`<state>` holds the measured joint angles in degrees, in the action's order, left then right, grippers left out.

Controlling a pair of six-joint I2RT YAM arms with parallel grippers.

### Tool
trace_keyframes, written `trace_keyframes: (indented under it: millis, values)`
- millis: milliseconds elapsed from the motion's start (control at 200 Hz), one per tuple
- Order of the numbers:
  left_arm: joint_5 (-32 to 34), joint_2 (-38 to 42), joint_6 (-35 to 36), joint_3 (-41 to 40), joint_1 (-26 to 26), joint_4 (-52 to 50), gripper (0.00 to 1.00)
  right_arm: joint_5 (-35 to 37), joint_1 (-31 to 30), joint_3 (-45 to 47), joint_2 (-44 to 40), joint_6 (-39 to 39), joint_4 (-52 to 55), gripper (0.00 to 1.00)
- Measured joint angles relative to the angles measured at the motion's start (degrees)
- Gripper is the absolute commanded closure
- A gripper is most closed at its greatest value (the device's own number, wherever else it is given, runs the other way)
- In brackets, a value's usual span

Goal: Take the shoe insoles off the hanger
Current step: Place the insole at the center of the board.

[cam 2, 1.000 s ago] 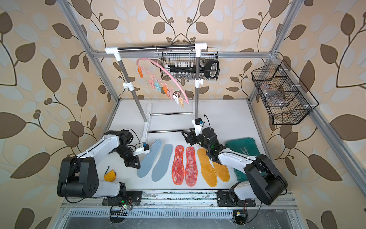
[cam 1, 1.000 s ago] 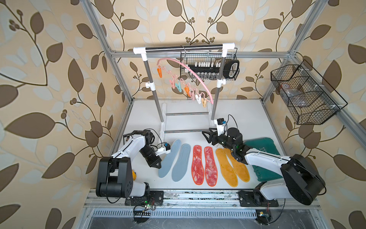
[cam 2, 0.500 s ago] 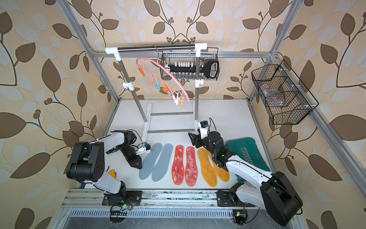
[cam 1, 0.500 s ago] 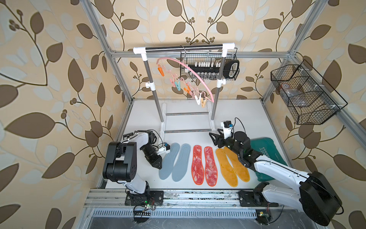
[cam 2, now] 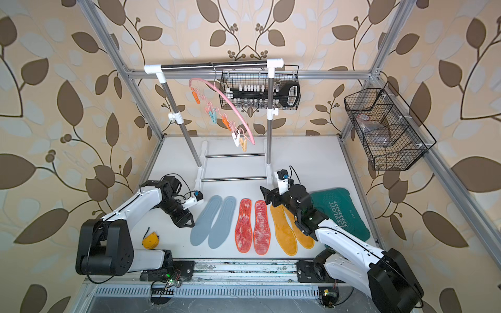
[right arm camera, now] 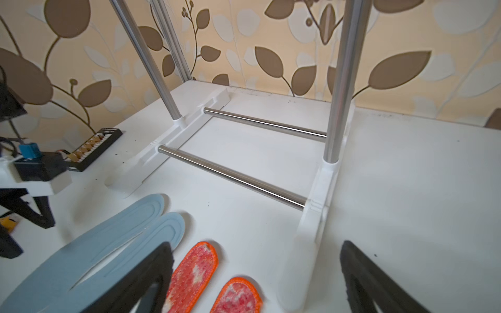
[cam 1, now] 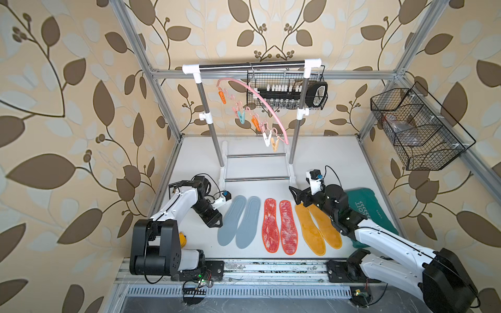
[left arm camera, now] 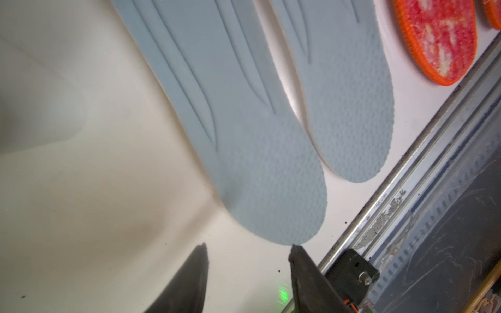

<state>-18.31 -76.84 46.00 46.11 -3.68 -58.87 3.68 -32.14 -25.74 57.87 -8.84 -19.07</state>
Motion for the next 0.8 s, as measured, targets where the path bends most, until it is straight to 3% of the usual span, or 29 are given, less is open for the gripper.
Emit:
trace_keyframes:
  millis: [155,290,420,580,595,610,800]
  values:
    - [-1.8,3.0,0.2,0.0,0.0,-1.9,0.44,6.2,0.0,0.2,-4.7,1.3,3.4,0.02]
    - [-4.7,7.0,0.3,0.2,0.5,-3.5,0.34,12.1,0.6,1.8,-7.9,4.1,3.8,0.02]
    - [-7.5,10.9,-0.1,0.9,1.1,-4.2,0.24,13.2,5.8,5.1,-7.5,7.0,1.1,0.02]
    - [-9.3,14.2,-0.6,1.1,1.5,-4.0,0.16,10.8,16.7,7.8,-3.1,7.4,-3.1,0.02]
    - [-9.4,14.3,-0.5,1.1,1.5,-4.0,0.04,10.6,17.4,7.8,-2.5,7.4,-3.5,0.02]
    - [-9.4,14.5,-0.6,1.1,1.5,-4.0,0.01,10.3,18.2,7.8,-1.9,7.4,-4.2,0.02]
    - [-9.8,16.1,-1.1,0.8,2.3,-2.6,0.01,8.0,24.0,7.7,9.6,7.6,-11.2,0.02]
